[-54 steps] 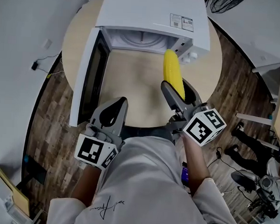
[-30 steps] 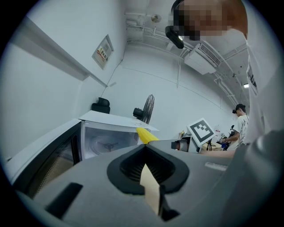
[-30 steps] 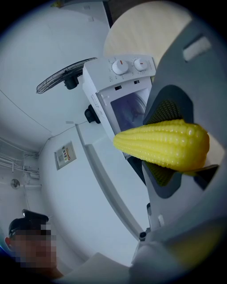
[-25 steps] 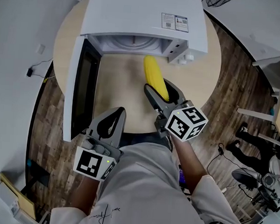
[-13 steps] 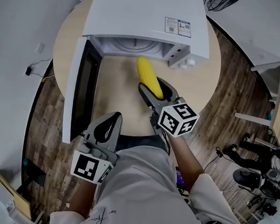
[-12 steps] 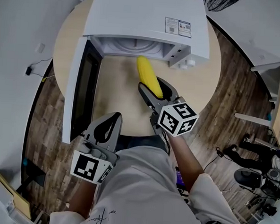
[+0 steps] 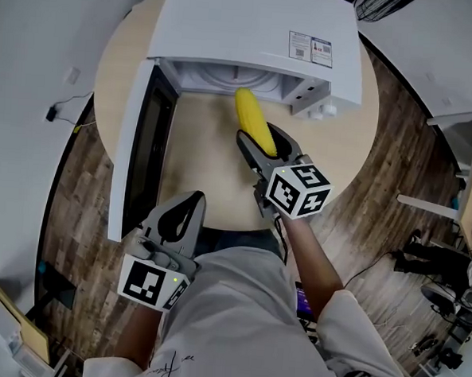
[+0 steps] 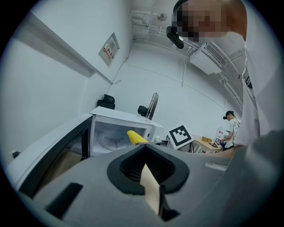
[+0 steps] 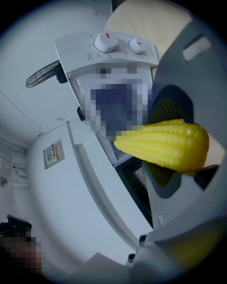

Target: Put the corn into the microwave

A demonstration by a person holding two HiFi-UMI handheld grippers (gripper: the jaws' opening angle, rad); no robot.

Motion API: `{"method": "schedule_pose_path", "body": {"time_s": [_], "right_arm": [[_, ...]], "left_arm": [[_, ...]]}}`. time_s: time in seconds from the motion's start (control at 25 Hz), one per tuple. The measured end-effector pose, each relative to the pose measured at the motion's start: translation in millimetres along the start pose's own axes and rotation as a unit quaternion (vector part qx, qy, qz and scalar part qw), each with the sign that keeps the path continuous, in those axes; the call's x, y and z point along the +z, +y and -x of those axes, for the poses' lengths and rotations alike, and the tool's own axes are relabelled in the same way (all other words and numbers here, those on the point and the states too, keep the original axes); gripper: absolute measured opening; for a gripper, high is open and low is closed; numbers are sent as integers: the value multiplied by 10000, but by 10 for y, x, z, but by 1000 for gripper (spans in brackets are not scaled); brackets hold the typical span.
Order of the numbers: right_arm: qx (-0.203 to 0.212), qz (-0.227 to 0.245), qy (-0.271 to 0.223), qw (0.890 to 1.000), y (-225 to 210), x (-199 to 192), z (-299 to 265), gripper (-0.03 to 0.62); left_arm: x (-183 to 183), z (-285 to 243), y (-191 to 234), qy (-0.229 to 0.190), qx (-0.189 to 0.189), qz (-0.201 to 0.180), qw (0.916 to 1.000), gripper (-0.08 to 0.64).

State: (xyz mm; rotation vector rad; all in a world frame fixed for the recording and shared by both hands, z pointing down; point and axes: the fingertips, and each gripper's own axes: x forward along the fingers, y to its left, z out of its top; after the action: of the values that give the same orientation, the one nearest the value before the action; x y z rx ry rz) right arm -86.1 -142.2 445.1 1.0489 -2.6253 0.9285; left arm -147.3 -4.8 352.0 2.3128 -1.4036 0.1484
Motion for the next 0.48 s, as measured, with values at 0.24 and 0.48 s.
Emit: {"method": "schedule_pose_path", "body": {"time_s": [0.24, 0.48], "right_arm": [[-119, 42, 18, 9999, -137, 3, -128, 265], [-110, 49, 57, 9999, -161, -17, -258, 264]], "left_arm": [[-28, -3, 32, 42, 55, 12, 10000, -8], [-89, 6, 50, 99, 115, 114, 9998, -8]]}}
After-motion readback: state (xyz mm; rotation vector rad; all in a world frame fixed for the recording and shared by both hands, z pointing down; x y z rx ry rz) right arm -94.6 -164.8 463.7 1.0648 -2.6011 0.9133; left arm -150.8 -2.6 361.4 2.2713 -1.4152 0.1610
